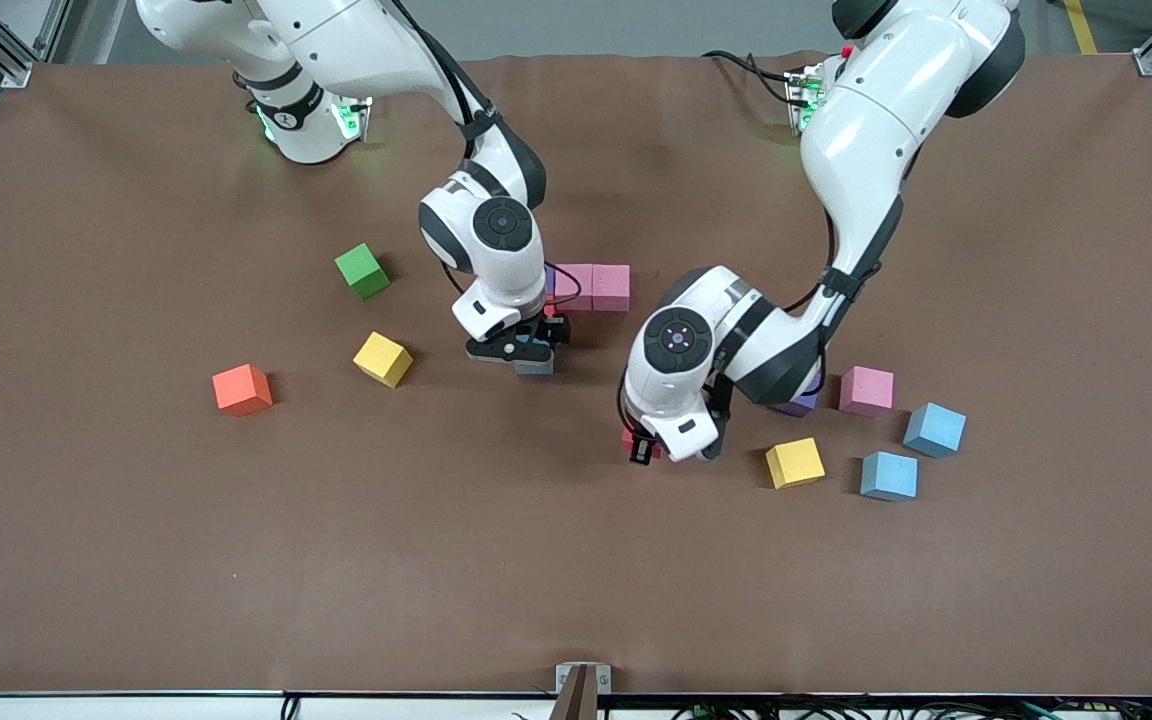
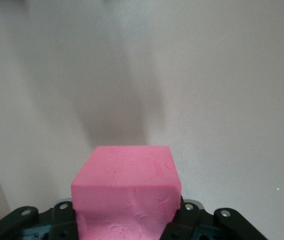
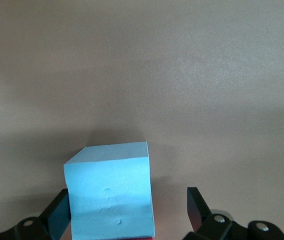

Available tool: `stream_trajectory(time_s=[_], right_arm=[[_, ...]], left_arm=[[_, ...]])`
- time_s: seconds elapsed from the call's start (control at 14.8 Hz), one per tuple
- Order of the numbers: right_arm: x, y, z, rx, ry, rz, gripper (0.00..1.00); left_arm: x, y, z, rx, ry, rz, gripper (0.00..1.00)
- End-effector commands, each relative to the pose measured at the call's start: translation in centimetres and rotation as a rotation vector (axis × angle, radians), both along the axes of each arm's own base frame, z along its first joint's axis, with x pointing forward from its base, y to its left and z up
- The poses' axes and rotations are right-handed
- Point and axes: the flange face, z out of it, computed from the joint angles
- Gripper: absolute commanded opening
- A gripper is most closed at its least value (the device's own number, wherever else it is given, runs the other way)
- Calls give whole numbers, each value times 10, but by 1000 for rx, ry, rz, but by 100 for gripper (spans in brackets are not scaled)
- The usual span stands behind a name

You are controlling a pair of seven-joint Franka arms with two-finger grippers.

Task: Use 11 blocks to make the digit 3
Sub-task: 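Open the right gripper off the blue block while the left gripper lowers pink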

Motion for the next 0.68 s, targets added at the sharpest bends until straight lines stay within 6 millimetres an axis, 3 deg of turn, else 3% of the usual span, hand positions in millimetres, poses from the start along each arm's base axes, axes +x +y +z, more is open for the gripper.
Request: stream_trajectory(time_s=[0.0,0.41,0.61], right_arm=[[-3,1,5,-15,-10,-6,100],[1,1,13,-3,-18,-21,100],[8,0,32,19,-39,-23,100]], left_arm=[[-7,-13,-8,-28,-18,127,44],[-32,-49,-28,-86,-16,270,44],[-38,-54,-34,-84,-6,265,44]])
